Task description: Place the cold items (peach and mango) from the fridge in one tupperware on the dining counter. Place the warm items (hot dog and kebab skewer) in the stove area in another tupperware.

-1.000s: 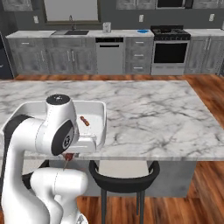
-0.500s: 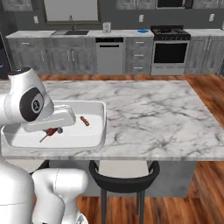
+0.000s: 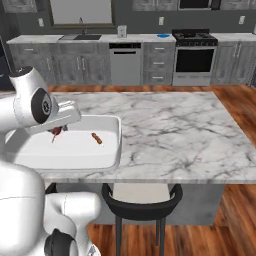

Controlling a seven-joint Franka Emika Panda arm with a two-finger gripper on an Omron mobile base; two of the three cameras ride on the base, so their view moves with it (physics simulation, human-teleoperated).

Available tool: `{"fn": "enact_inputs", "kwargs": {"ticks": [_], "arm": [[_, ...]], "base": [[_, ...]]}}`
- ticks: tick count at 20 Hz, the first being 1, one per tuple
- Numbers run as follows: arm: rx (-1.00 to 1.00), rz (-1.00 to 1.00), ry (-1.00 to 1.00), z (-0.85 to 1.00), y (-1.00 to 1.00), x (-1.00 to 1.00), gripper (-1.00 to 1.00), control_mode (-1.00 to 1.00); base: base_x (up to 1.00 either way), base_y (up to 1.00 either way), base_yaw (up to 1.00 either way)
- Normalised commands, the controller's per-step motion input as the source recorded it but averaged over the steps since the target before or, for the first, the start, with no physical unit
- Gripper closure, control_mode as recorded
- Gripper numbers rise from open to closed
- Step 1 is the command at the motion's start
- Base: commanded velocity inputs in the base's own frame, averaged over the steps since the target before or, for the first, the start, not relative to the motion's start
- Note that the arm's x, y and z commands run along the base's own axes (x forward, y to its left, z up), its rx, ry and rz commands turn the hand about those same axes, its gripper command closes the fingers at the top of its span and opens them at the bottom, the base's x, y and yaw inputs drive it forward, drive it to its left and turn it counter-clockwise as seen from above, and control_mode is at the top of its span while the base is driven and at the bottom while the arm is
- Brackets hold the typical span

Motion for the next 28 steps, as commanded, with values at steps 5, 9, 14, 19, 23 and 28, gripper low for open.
{"fn": "enact_inputs", "kwargs": {"ticks": [5, 9, 14, 19, 23, 28], "arm": [[0.0, 0.4, -0.02, -0.11, 0.47, 0.61, 1.0, -1.0], [0.0, 0.42, 0.0, -0.37, 0.51, 0.6, 1.0, -1.0], [0.0, 0.4, 0.0, -0.64, 0.44, 0.54, 1.0, -1.0], [-0.05, 0.29, 0.21, -0.37, 0.46, 0.79, 1.0, -1.0], [-0.12, 0.2, 0.3, -0.43, 0.39, 0.94, 1.0, -1.0], [-0.07, 0.19, 0.23, -0.7, 0.06, 0.88, 1.0, -1.0]], "base": [[0.0, 0.0, 0.0], [0.0, 0.0, 0.0], [0.0, 0.0, 0.0], [0.0, 0.0, 0.0], [0.0, 0.0, 0.0], [0.0, 0.0, 0.0]]}}
